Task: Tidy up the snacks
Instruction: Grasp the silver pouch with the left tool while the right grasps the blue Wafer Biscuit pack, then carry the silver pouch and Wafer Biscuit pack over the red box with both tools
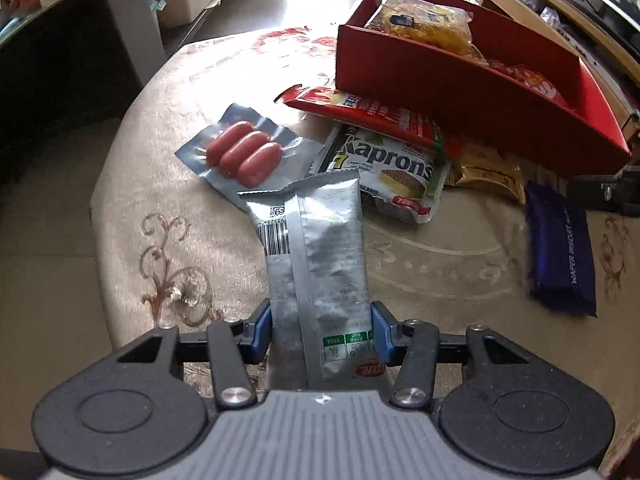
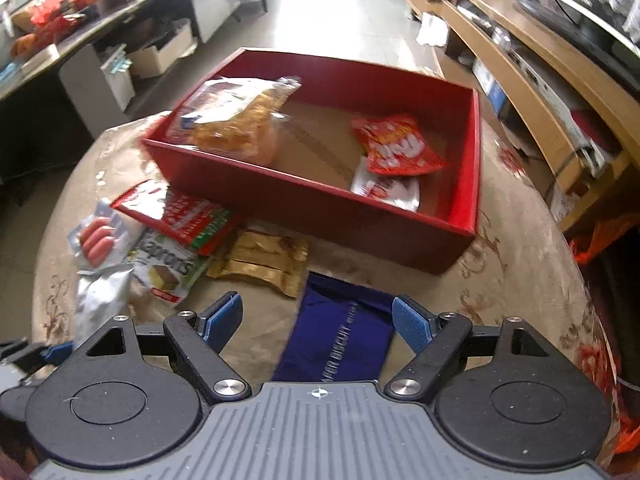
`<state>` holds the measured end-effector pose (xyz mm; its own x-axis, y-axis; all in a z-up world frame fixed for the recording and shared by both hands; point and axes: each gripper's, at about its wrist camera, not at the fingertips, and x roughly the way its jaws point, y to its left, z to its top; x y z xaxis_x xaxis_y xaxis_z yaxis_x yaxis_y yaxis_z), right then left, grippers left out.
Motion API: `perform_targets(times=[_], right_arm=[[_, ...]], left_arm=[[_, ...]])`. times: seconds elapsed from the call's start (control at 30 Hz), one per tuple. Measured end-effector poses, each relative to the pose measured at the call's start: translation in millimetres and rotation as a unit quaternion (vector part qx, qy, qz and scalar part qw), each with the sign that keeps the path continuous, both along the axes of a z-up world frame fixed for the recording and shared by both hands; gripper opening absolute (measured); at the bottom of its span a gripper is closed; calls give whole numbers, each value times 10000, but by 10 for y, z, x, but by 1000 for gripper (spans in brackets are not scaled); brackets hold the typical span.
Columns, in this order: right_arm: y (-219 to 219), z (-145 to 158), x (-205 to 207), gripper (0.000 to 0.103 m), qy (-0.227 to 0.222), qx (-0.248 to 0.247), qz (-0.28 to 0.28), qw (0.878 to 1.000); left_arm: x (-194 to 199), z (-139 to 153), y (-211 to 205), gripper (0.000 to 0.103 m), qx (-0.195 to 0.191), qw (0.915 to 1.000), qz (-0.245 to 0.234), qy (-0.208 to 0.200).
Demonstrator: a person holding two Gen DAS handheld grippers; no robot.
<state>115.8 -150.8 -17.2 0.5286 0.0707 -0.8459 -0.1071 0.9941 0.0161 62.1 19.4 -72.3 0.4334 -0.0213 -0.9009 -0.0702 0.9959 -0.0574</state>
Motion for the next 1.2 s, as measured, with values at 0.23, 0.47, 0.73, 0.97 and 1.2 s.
perform_targets(times=[0.23, 0.47, 0.73, 0.97, 1.2], right_arm=[[-132, -249, 110, 87, 425, 111, -389, 9983], [-97, -459, 246, 87, 676, 206, -632, 9955], [27, -592, 127, 76, 613, -224, -512, 9966], [137, -554, -272, 71, 609, -374, -255, 9971], [311, -542, -554, 72, 568, -420, 70, 9975]], left_arm=[[39, -28, -42, 61, -66, 9998, 209, 2], [43, -48, -92, 76, -11, 10000, 90, 6], [33, -17, -28, 63, 12, 10000, 57, -25], [-73, 32, 81, 46, -233, 9997, -39, 6], [-102, 7, 18, 58, -86, 9998, -187, -9]])
